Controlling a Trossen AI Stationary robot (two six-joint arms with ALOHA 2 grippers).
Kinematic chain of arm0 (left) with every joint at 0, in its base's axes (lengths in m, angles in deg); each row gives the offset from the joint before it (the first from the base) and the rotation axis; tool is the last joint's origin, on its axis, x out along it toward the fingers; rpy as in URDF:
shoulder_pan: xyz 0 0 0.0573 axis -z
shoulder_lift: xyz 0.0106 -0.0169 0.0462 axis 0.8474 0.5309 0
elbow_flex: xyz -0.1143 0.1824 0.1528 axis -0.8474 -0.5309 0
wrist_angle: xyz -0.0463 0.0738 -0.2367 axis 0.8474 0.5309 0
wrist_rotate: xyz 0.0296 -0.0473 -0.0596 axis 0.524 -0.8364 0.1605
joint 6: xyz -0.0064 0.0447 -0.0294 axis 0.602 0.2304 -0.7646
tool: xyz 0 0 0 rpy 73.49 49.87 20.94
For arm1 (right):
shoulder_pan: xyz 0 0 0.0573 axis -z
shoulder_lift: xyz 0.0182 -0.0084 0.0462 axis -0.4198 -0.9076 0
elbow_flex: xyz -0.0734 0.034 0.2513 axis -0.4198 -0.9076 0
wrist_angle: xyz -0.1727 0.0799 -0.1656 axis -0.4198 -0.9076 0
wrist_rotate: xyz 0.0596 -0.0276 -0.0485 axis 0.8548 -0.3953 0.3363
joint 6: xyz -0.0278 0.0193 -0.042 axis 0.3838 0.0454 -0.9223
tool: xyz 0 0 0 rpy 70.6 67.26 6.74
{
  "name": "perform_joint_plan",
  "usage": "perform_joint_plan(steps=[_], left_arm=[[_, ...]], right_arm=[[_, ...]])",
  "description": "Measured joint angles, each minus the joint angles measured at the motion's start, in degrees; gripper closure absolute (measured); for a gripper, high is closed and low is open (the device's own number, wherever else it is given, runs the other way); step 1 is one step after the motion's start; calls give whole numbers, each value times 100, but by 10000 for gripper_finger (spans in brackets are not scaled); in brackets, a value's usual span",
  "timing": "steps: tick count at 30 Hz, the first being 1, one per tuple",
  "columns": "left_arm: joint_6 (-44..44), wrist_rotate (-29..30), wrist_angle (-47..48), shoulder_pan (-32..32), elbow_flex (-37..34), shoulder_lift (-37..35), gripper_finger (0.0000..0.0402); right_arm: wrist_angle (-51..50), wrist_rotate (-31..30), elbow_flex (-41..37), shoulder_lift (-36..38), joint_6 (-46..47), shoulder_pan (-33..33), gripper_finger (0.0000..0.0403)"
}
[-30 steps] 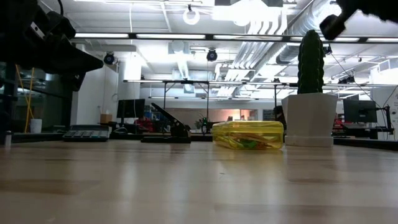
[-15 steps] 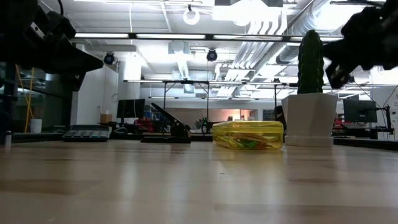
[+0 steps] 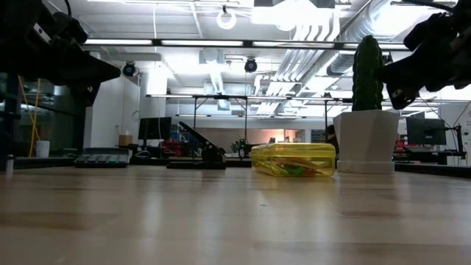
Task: Pack school essentials
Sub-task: Return to Home Position
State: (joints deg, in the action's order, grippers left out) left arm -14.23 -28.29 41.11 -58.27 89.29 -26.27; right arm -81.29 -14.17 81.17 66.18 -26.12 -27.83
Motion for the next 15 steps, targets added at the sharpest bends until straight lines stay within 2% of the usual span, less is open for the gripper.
perform_joint_plan(steps=[8,15], left_arm=[[0,-156,11,0,4,-909,401],[0,-182,7,59,4,-892,401]], right_arm=[[-7,9,2,0,563,0,403],[3,6,2,600,601,6,402]])
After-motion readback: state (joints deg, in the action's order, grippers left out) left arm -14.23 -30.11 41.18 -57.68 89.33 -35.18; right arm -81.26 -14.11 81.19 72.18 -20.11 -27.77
